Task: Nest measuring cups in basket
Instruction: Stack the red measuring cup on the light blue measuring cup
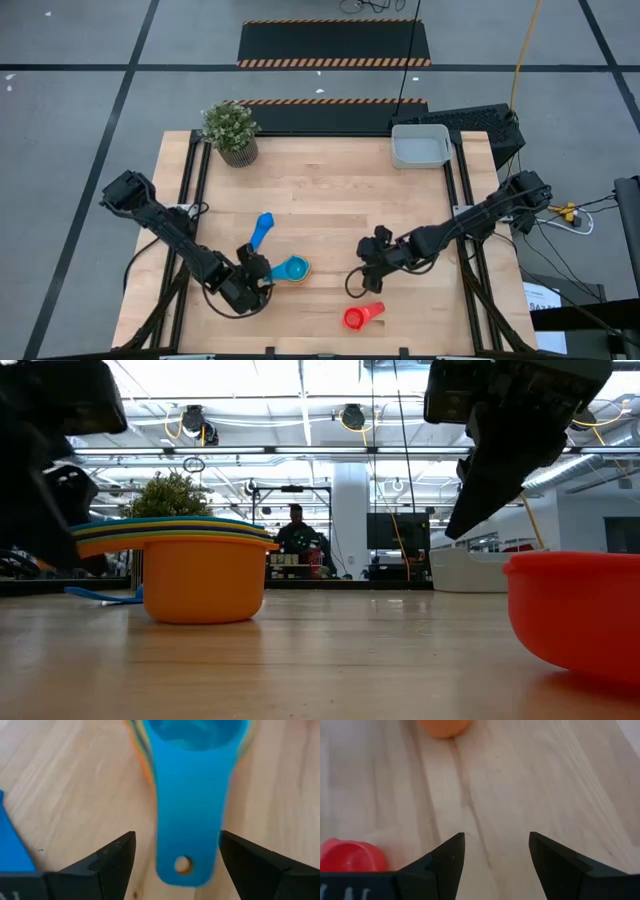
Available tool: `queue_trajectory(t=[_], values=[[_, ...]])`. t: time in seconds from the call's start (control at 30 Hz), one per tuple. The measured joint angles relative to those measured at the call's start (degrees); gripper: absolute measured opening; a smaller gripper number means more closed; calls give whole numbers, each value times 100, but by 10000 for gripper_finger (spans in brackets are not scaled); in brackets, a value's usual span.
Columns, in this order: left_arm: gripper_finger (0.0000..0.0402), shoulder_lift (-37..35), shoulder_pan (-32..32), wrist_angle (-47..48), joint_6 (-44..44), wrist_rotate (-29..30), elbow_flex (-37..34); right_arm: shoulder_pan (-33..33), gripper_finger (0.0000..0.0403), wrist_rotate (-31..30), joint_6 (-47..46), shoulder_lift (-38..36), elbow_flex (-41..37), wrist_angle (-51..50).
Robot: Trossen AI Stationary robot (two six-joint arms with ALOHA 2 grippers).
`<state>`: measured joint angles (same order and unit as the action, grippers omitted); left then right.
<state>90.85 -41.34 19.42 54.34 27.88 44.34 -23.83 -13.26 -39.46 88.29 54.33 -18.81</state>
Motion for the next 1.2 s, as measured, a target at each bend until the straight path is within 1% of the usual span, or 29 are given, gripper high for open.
queue_trajectory(t=[0.13,0.27,0.4,0.57,0.73,0.93,1.07,1.13,1.2], values=[[288,-30,-80,4,-172,-23,53,-67,212,-2,99,0,40,242],[303,-197,-105,41,-337,-40,94,-143,212,-8,281,2,240,437],[318,-504,-122,222,-499,-44,96,-331,212,-17,830,2,645,461],[325,-999,-118,786,-523,-36,99,-748,212,-167,1423,2,993,440],[326,-1435,-118,1100,-782,184,96,-1194,212,-164,1323,-46,1119,353],[326,-1760,-34,1032,-1290,471,96,-1710,212,-194,850,-186,1121,106],[326,-1848,37,1032,-1425,750,96,-2080,212,-482,792,-276,1121,-9],[326,-1856,78,1019,-1436,877,96,-2279,212,-571,981,-278,1123,38],[326,-1853,133,960,-1435,954,96,-2494,212,-832,1183,-278,1121,-8]])
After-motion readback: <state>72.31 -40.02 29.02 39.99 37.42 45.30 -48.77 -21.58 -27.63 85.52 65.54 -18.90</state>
